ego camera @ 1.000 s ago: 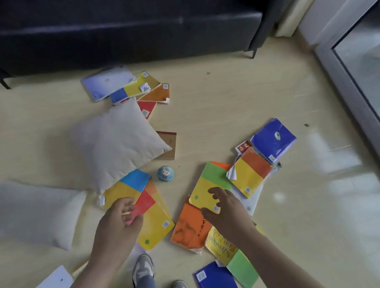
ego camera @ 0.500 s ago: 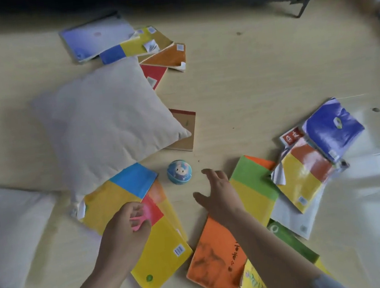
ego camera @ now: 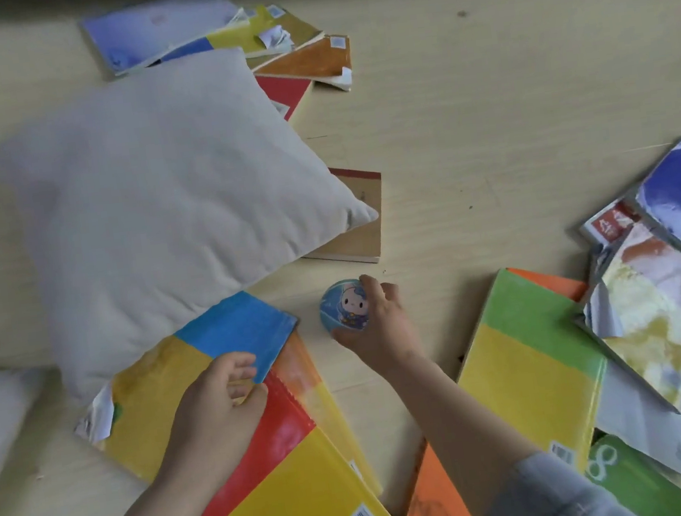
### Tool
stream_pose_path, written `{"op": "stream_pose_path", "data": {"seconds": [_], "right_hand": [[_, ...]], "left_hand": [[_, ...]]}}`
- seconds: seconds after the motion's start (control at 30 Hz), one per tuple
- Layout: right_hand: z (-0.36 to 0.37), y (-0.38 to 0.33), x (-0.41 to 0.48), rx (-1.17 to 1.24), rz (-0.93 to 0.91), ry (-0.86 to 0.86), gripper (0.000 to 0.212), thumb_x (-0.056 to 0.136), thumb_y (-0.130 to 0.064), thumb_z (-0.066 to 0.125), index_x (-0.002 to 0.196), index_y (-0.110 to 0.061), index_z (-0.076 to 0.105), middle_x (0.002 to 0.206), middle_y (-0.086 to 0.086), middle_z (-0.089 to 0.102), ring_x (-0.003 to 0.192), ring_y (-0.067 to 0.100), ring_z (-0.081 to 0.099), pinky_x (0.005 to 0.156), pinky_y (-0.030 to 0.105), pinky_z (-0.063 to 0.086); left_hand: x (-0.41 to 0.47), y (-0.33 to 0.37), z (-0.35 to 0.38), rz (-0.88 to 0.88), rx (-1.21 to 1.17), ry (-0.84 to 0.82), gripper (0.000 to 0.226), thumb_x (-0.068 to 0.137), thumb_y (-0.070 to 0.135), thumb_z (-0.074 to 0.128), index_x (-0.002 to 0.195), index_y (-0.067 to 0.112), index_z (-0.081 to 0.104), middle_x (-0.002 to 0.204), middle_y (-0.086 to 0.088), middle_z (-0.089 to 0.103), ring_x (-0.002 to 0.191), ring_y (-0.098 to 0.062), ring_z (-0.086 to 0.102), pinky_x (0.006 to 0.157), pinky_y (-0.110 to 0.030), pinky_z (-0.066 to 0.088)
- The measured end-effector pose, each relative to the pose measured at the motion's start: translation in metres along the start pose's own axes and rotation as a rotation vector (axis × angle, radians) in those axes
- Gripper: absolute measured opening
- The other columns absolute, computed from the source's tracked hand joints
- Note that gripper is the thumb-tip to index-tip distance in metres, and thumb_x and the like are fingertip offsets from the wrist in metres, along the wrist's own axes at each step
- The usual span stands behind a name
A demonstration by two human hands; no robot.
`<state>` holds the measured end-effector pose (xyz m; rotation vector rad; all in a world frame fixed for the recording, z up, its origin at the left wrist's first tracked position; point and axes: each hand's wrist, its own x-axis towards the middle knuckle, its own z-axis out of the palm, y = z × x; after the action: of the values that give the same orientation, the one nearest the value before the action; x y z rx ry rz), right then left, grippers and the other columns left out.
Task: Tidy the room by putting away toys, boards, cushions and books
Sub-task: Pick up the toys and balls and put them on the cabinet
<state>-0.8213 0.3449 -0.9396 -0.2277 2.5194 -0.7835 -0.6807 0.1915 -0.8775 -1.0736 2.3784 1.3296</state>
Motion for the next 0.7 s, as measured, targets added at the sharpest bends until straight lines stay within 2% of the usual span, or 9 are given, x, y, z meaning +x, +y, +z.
{"op": "stream_pose_path", "data": {"seconds": [0.23,0.3,0.37,0.47,0.57,0.7], "right_hand": [[0.003,-0.005,0.005,0.073,0.008,0.014,0.082,0.070,-0.037,0.080,0.137,-0.019,0.036,0.114,0.001,0.042,0.101,0.020,0.053,0.080,0.027,0.047],[-0.009,-0.012,-0.010,0.110,0.026,0.014,0.083,0.070,-0.036,0.080,0.137,-0.020,0.035,0.115,0.000,0.040,0.099,0.016,0.051,0.081,0.026,0.049],[-0.024,-0.019,-0.034,0.125,0.039,0.011,0.083,0.070,-0.034,0.079,0.138,-0.021,0.034,0.117,-0.001,0.040,0.096,0.011,0.047,0.076,0.021,0.047],[-0.063,-0.034,-0.086,0.143,0.079,0.010,0.082,0.071,-0.036,0.078,0.138,-0.023,0.034,0.113,-0.006,0.036,0.095,0.009,0.046,0.066,0.012,0.040],[-0.107,-0.049,-0.139,0.161,0.125,0.007,0.083,0.071,-0.037,0.078,0.139,-0.022,0.034,0.118,-0.003,0.040,0.096,0.008,0.044,0.075,0.016,0.041],[-0.180,-0.081,-0.217,0.209,0.173,0.019,0.083,0.071,-0.037,0.078,0.140,-0.023,0.035,0.117,-0.004,0.040,0.096,0.008,0.045,0.077,0.016,0.041]], "left_hand": [[0.012,0.005,0.002,0.051,-0.011,0.030,0.030,0.088,0.013,0.062,0.117,0.019,0.057,0.108,0.009,0.062,0.087,0.006,0.055,0.065,-0.011,0.038],[0.000,0.013,-0.006,0.045,-0.023,0.030,0.028,0.088,0.013,0.062,0.115,0.020,0.057,0.107,0.009,0.062,0.086,0.006,0.054,0.065,-0.011,0.037],[-0.020,0.022,-0.016,0.022,-0.026,0.022,0.027,0.088,0.015,0.063,0.113,0.022,0.057,0.105,0.011,0.062,0.085,0.006,0.055,0.065,-0.011,0.037],[-0.063,0.046,-0.040,-0.010,-0.047,0.009,0.026,0.086,0.013,0.065,0.110,0.021,0.058,0.101,0.013,0.063,0.086,0.003,0.057,0.067,-0.011,0.039],[-0.110,0.083,-0.068,-0.026,-0.051,0.001,0.025,0.086,0.010,0.064,0.107,0.023,0.058,0.096,0.018,0.061,0.086,0.002,0.058,0.065,-0.011,0.038],[-0.181,0.142,-0.108,-0.007,-0.050,-0.034,0.025,0.086,0.007,0.063,0.102,0.026,0.058,0.098,0.015,0.063,0.087,0.002,0.059,0.065,-0.010,0.039]]}}
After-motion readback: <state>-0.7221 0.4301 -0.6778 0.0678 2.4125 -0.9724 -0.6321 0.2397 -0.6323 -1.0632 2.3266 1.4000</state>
